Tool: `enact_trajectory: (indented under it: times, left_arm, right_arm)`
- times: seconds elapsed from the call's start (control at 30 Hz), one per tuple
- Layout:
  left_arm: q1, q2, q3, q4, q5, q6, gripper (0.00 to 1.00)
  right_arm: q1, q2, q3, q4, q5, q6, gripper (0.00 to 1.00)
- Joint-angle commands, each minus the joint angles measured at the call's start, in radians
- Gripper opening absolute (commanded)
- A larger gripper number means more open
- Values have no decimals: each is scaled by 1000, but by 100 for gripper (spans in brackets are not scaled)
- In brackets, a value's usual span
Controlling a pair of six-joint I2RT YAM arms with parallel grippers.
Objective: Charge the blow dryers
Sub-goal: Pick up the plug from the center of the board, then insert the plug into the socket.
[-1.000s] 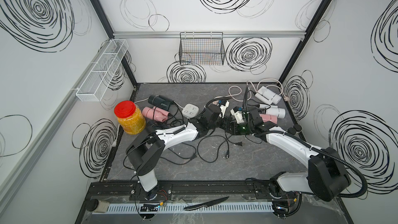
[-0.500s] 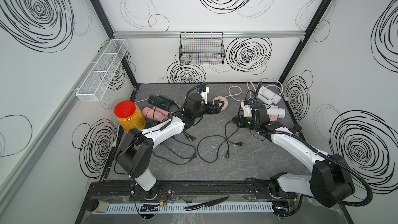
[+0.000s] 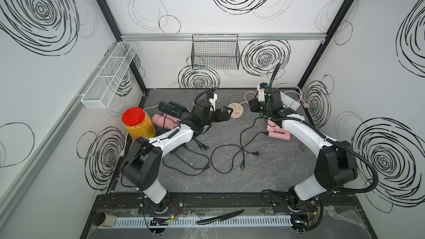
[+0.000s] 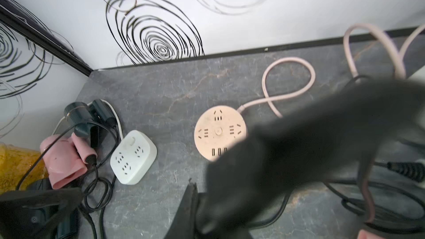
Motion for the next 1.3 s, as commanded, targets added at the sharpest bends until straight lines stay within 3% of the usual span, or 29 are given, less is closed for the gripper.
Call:
enact_trajectory:
  times: [0.0,0.2,0.47,0.9,1.27]
  left_arm:
    - [2,26,-18,49,5,5,99]
    - [2,61,-12,77,10,-1,99]
    - [12,108,25,70,-13,-5,99]
    - [55,222,153,5,-55,-64,100]
    - [63,344,248,-28,-12,-90,95]
  right_arm:
    - [-2,-57,48,24,18,-80,13]
    - [1,-111,150,-30,-33,-108,13]
    - [-4,-77,318,-72,8,-168,13]
    - [-9,98,217,70,-38,-182,14]
    - [-29,345,264,103,-39,-190,13]
